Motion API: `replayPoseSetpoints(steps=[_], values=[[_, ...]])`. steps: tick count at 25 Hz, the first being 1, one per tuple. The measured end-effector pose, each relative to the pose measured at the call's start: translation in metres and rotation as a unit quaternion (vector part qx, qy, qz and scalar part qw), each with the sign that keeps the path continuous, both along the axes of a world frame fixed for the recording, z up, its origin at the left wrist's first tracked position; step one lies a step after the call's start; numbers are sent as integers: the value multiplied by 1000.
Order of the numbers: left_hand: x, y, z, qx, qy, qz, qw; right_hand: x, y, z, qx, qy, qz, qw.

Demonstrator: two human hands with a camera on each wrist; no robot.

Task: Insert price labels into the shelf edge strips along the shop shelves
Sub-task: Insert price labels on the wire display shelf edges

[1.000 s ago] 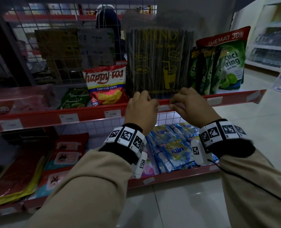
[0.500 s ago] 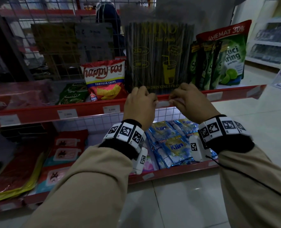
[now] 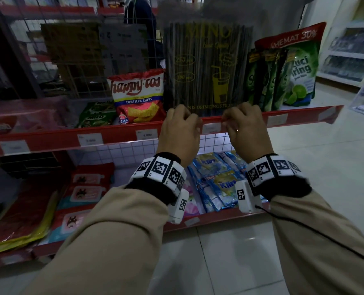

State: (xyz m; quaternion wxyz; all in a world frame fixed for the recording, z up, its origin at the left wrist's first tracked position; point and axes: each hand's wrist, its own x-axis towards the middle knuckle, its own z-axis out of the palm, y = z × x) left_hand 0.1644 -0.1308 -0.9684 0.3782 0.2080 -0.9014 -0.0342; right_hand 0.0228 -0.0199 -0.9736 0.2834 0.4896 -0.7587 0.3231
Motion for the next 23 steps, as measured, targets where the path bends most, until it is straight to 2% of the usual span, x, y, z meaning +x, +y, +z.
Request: replayPoseSetpoints(steps=[2,6,9,14,16,20,23], values=[[5,4,-2,-21,-23,26,999,1,0,-4,-17,26,-15,999],[15,7,-15,-60,-76,29,995,7,3,-20,-77,20,-6,997],[25,10,-36,-62,-71,18,995,15,2,-49,-98,9,-6,995],[49,13,-103,-50,-69,-4,996,40,1,-127,-1,-79,59,995],[58,14,-135,-23,-137,13,990,52,3,-159,53,-114,69,990],[77,16,-209,55,-301,11,952,72,11,-223,147,-174,87,970],[87,17,-248,83,-343,7,936,79,18,-253,208,-169,86,960]])
